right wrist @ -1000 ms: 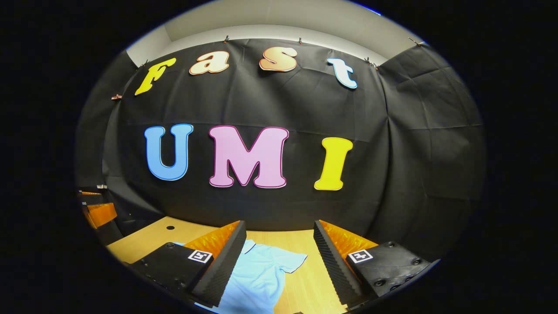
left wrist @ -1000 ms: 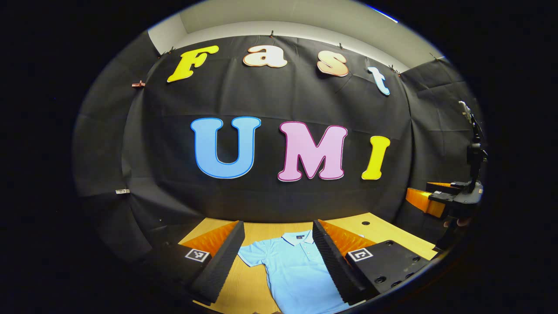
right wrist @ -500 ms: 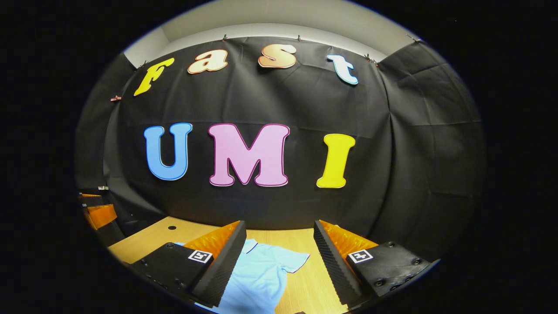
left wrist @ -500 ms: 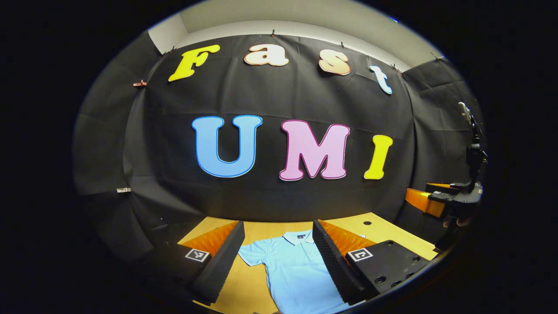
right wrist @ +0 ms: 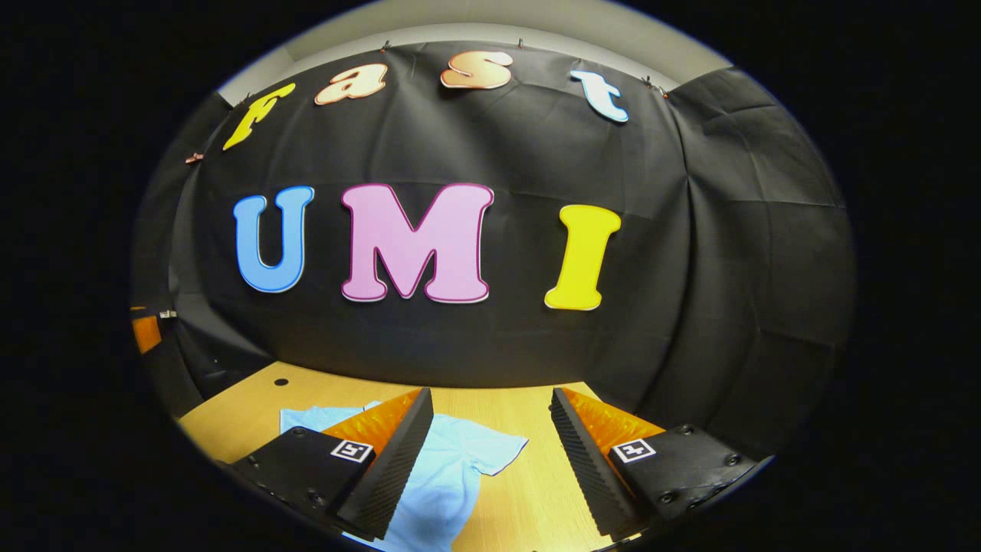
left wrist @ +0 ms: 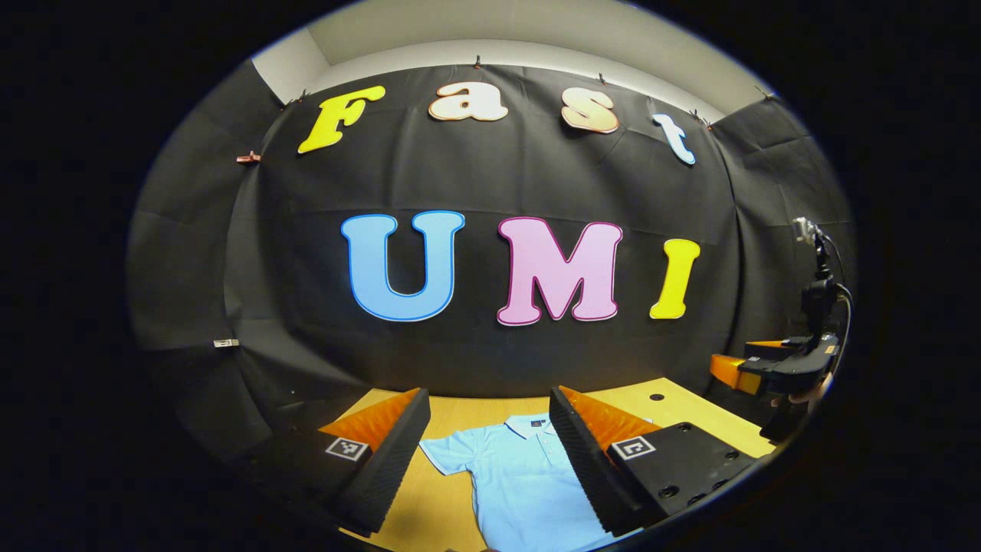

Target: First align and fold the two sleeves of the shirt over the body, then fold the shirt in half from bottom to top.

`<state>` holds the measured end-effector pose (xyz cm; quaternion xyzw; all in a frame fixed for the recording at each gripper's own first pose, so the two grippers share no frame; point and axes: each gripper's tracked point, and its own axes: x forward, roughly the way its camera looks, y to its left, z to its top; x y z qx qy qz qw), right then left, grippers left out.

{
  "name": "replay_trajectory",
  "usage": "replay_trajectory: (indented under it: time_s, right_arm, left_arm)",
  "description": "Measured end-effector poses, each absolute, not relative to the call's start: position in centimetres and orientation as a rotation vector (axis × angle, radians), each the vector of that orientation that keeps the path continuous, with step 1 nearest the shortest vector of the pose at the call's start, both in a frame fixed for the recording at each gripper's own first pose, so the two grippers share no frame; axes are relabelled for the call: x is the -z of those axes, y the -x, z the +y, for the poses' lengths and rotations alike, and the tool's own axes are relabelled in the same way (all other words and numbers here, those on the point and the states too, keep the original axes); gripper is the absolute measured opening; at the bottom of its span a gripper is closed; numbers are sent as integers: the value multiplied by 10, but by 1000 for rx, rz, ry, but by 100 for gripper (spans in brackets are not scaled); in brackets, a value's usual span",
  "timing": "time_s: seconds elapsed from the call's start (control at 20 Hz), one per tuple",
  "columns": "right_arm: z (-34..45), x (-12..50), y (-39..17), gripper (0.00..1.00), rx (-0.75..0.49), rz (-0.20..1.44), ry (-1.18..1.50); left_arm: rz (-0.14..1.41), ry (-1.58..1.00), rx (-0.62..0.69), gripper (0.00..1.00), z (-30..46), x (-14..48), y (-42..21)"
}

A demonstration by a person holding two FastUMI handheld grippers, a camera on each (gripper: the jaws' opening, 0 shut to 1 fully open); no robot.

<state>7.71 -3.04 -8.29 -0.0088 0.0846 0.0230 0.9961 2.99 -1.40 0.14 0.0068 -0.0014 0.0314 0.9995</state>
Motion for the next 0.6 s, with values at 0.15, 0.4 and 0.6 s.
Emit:
replay_trajectory:
  time_s: [0.15,0.4,0.6]
  right_arm:
    - [-33,112,-100,97,-69,247,1]
    - [-44,164,-148,97,-65,360,-40]
    - [-57,209,-186,97,-64,440,-5]
  left_arm:
    - [9,-17,-84,99,-17,3,-42]
    - [53,-25,-133,99,-17,20,-66]
    - [108,-37,-167,99,-14,40,-84]
